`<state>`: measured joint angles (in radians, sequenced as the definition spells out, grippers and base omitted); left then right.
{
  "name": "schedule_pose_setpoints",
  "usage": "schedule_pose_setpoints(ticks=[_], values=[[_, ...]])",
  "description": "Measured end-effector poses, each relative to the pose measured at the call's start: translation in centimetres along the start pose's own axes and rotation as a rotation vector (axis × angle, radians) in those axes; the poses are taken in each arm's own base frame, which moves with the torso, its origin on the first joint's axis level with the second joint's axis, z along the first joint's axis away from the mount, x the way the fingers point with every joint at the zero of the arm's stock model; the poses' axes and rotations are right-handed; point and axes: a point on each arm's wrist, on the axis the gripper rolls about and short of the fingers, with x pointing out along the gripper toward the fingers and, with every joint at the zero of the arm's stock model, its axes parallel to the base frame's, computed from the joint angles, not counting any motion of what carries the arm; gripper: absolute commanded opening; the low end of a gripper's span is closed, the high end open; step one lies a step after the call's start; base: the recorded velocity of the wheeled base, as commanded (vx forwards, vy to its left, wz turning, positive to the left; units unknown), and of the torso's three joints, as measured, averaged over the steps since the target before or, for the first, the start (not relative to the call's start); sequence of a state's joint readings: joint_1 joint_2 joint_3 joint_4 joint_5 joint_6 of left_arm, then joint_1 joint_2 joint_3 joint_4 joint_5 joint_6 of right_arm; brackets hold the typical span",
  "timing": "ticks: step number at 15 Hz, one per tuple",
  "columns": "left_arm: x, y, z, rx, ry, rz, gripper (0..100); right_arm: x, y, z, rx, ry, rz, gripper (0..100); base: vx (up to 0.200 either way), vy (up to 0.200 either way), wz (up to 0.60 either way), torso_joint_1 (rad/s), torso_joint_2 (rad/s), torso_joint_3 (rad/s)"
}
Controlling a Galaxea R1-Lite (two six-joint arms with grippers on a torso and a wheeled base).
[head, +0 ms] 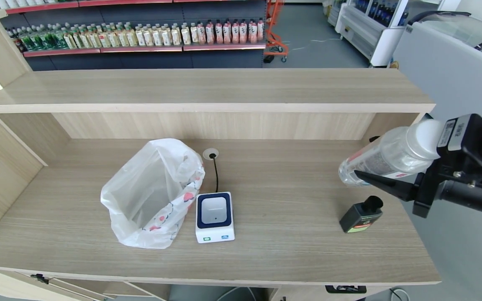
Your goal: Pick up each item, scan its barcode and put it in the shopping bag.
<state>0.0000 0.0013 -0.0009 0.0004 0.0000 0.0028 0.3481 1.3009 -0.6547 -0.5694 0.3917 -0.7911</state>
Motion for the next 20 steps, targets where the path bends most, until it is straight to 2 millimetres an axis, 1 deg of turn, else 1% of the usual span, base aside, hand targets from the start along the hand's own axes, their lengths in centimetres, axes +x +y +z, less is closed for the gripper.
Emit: schedule_pose_setpoints(ticks=[3,6,9,11,14,16,18,20], values=[[0.0,0.0,0.0,0.000,0.000,0.000,100,0.4,0.0,-0.2,-0.002,0.004,0.005,0,0.000,0.200,0.00,0.001,0.00,0.007],[0.0,0.0,0.0,0.001,0.000,0.000,100,1.5,-0.5,-0.3,-0.018,-0.011,-0.002,0,0.000,0.200,0.00,0.001,0.00,-0.001],[0.0,0.0,0.0,0.002,0.000,0.000,100,4.0,-1.6,-0.6,-0.040,-0.086,-0.017,0,0.000,0.200,0.00,0.005,0.01,0.004],[0.0,0.0,0.0,0.001,0.000,0.000,100,5.9,-2.1,-1.3,-0.036,-0.111,0.007,0,0.000,0.200,0.00,0.005,0.01,0.005],[0.0,0.0,0.0,0.001,0.000,-0.001,100,8.6,-1.9,-2.9,-0.018,-0.124,0.075,0,0.000,0.000,0.00,0.000,0.00,0.000],[0.0,0.0,0.0,0.000,0.000,0.000,100,10.0,-1.5,-4.0,-0.002,-0.135,0.130,0,0.000,0.000,0.00,0.000,0.00,0.000],[0.0,0.0,0.0,-0.001,0.000,0.000,100,10.8,-2.0,-5.1,-0.003,-0.166,0.162,0,0.000,0.000,0.00,0.000,0.00,0.000],[0.0,0.0,0.0,-0.001,0.000,0.000,100,11.0,-2.4,-6.5,0.007,-0.147,0.160,0,0.000,0.000,0.00,0.000,0.00,0.000]])
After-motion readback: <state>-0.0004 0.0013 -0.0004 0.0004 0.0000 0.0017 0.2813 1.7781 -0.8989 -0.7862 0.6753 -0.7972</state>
